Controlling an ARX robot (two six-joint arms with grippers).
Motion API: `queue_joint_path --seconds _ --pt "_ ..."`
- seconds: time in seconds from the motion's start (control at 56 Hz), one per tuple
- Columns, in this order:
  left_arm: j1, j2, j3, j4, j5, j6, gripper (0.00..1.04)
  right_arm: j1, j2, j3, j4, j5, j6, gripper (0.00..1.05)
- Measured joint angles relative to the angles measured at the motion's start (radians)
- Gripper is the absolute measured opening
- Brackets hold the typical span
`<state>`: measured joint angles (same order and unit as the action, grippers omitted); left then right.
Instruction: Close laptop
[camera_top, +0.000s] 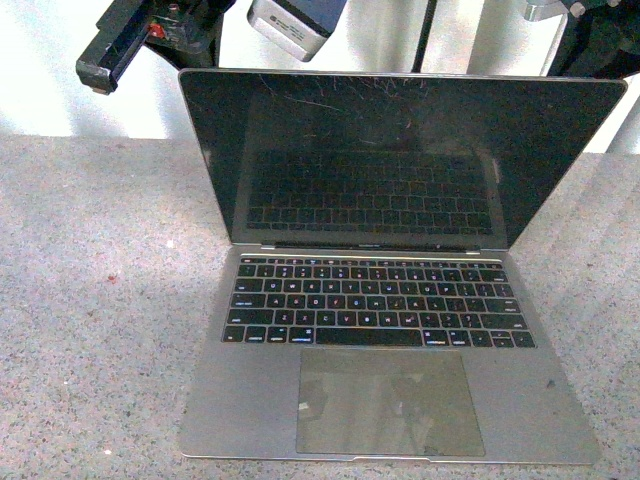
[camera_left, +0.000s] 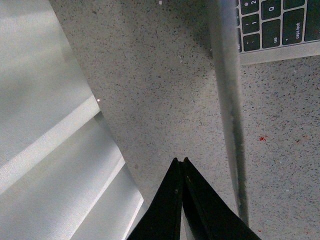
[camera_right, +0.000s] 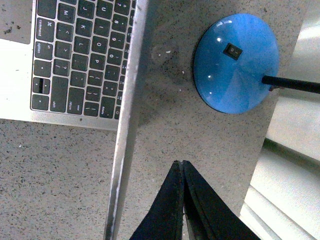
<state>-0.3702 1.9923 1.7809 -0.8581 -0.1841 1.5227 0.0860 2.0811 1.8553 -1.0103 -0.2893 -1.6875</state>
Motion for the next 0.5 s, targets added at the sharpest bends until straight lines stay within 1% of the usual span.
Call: queue_joint_path --seconds 0.321,0.5 --pt "-0.007 -0.025 -0.042 -0.007 -0.003 -0.002 0.04 0.018 -0.026 -0.087 0.038 0.042 0.047 0.03" --pt "-0.012 -0.055 -0.086 -0.002 -0.004 -0.003 0.04 0.034 -0.057 -0.132 0.062 0.041 0.074 0.03"
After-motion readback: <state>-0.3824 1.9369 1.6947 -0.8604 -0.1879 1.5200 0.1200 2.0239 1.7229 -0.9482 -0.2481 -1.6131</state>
